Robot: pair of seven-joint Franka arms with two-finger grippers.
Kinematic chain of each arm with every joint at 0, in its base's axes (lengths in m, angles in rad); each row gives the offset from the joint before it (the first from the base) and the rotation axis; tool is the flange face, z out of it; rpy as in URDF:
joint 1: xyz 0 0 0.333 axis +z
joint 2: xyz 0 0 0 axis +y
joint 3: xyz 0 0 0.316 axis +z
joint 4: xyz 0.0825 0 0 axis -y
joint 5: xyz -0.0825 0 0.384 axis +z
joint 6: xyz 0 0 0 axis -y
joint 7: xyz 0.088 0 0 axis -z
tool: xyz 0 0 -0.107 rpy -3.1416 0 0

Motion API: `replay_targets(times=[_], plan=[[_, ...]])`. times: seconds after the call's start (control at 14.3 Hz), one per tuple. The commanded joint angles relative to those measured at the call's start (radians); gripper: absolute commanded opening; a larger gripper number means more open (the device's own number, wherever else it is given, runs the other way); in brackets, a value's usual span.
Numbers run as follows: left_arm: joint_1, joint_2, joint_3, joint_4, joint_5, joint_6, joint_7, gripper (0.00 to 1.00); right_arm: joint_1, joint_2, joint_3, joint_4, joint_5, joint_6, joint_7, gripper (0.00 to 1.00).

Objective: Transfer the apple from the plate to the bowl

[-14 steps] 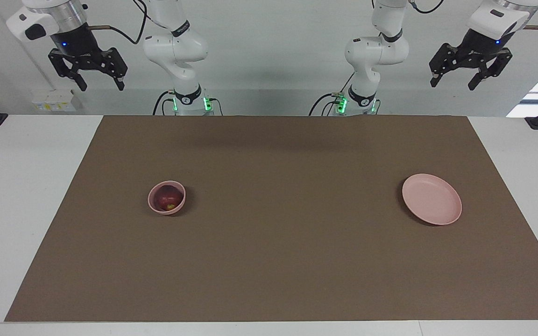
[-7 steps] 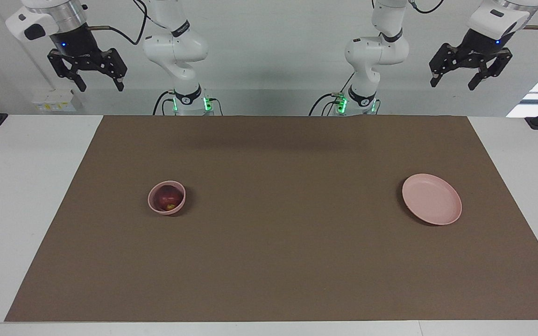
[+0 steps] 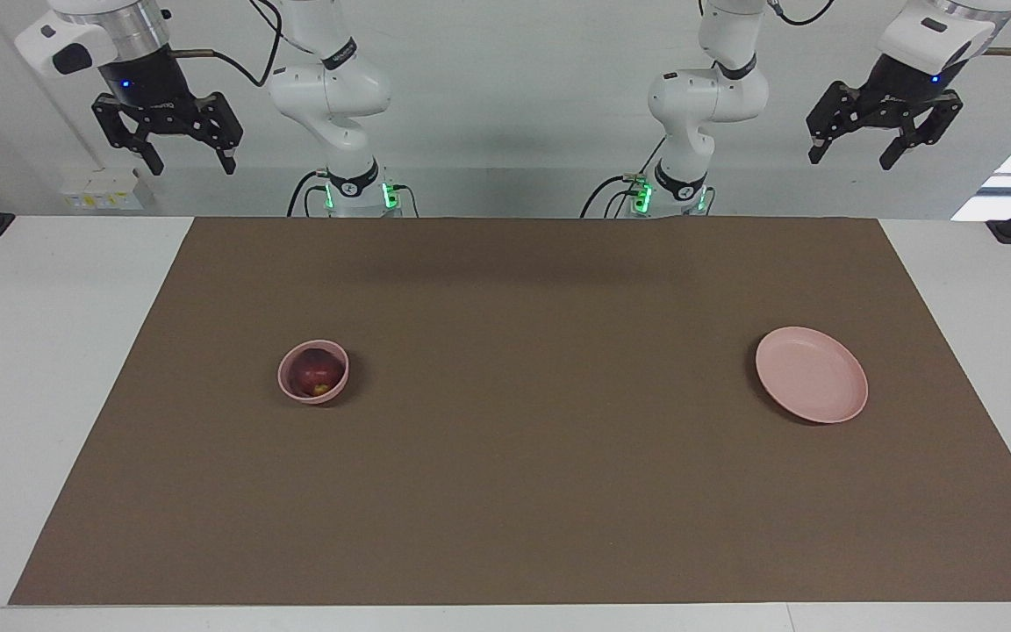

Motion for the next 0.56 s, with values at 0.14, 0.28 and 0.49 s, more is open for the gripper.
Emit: replay_targets(times=[0.14,0.28,0.49], plan=[[-0.001,-0.022,0.003,-0.023,0.018,-0.003,0.009,1.00,-0.002,-0.002,0.000,0.011,-0.013,-0.031,0.001,1.00],[-0.003,-0.022,0.003,-0.023,0.016,0.002,0.009,1.00,-0.002,-0.005,0.000,0.006,-0.013,-0.033,0.002,1.00],[-0.003,-0.024,0.003,-0.026,0.018,-0.007,0.009,1.00,-0.003,-0.005,-0.002,0.006,0.034,-0.031,0.039,1.00]])
